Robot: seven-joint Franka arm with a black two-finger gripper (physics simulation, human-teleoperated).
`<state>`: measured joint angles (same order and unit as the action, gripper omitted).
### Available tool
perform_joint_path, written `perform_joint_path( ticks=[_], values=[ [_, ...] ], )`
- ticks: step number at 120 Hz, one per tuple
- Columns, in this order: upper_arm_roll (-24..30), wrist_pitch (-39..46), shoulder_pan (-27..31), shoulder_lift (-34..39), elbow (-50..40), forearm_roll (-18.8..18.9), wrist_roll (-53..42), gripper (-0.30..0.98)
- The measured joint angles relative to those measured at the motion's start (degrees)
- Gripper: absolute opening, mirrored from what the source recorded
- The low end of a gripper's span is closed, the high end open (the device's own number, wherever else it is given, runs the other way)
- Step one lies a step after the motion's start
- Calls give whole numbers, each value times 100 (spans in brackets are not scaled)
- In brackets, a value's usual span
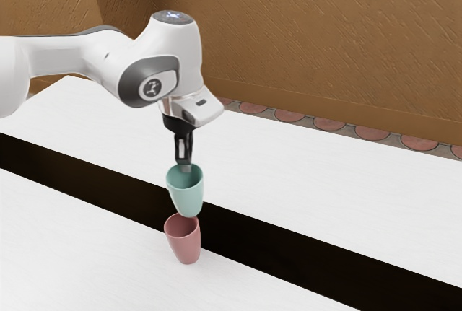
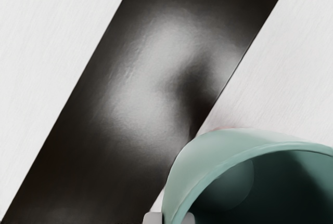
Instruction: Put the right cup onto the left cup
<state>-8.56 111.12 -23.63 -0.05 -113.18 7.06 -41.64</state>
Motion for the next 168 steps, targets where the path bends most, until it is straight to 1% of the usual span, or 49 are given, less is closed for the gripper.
perform_joint_path(
  ticks=[46,71,127,168],
  values=[
    [-20,58,135,201,-383,49,324,-10],
    [-10,43,268,207,-399,42,466,-10],
    [-13,53,-100,-2,-469,0,729,-10],
    [-4,92,-212,-78,-488,2,831,-10]
  ],
)
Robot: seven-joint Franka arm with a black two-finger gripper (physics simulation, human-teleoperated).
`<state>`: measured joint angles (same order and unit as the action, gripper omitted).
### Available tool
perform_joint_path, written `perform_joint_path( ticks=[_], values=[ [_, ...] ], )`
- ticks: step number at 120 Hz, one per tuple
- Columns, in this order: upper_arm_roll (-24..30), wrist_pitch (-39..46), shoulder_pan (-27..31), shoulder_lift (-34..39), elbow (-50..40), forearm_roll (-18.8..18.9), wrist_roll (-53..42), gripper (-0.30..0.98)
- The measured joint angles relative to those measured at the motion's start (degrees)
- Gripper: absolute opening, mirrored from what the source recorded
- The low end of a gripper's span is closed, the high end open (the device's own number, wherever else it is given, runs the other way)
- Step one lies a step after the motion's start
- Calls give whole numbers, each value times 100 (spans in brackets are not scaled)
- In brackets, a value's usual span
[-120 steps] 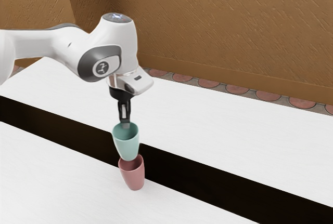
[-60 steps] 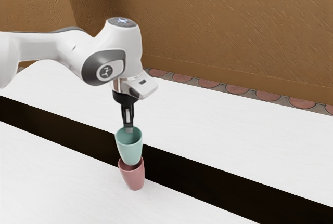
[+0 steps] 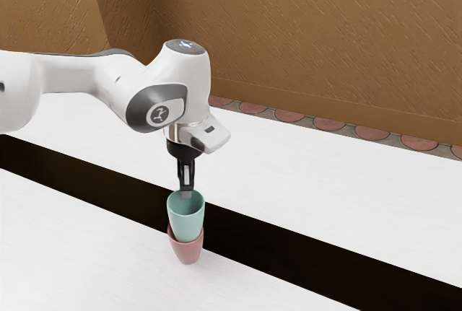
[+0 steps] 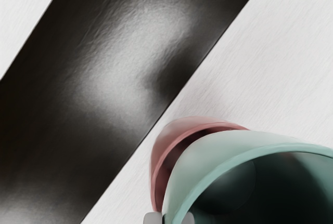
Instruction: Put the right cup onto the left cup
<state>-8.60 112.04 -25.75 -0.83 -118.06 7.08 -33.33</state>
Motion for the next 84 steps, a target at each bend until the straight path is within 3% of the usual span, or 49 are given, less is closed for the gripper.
perform_joint_path(
  ticks=[29,56,84],
  values=[
    [1,-25,115,3,0,1,39,-10],
    [-2,-50,318,20,131,20,-2,37],
    [-66,-470,535,-542,1825,197,-236,58]
  ],
)
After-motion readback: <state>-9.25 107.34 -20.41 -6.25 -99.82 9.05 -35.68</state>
